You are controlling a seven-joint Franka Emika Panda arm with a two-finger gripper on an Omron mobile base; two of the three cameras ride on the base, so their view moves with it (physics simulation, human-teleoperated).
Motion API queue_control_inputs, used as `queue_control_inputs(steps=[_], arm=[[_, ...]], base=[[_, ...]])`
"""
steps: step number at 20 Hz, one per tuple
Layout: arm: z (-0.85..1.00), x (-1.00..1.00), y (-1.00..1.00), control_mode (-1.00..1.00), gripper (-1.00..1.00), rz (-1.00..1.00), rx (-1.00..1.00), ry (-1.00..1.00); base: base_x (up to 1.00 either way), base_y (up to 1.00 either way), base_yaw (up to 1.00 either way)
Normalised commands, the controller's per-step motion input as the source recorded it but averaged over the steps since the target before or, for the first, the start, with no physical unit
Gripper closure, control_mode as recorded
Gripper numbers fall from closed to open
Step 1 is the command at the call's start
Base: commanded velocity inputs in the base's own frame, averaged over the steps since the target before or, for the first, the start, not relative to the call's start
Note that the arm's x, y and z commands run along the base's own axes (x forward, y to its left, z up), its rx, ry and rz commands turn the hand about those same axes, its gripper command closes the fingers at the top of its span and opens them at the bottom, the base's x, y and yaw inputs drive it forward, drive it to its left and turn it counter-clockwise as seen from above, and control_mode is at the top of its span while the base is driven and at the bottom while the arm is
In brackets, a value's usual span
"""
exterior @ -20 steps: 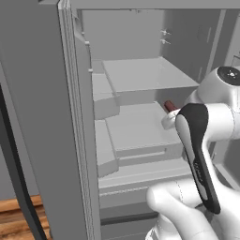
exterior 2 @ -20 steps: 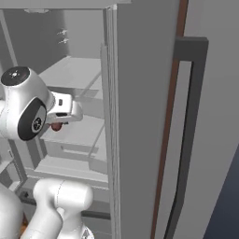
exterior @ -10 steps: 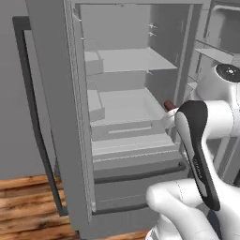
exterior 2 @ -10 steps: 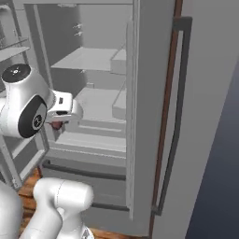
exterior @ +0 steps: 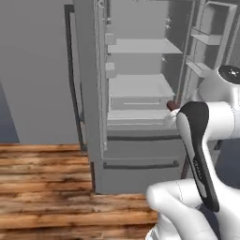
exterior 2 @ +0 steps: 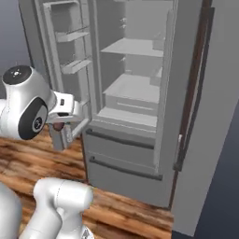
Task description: Retrieve the sausage and cheese from the fridge and place them on the cutting board on the counter.
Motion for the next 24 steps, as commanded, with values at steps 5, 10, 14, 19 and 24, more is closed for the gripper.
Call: queue_control_inputs(steps=[5, 10, 14, 19, 24], arm=[[0.0, 0.0, 0.0, 1.0, 1.0, 0.0, 0.0, 0.0], [0.0, 0.0, 0.0, 1.0, 1.0, 0.0, 0.0, 0.0], [0.0, 0.0, 0.0, 1.0, 1.0, 0.0, 0.0, 0.0], [0.0, 0.0, 0.0, 1.0, 1.0, 0.0, 0.0, 0.0], [0.0, 0.0, 0.0, 1.0, 1.0, 0.0, 0.0, 0.0]], base=[[-0.44, 0.21, 0.99], [-0.17, 0.0, 1.0], [-0.31, 0.06, 1.0], [-0.86, 0.27, 0.91], [-0.15, 0.89, 0.31]])
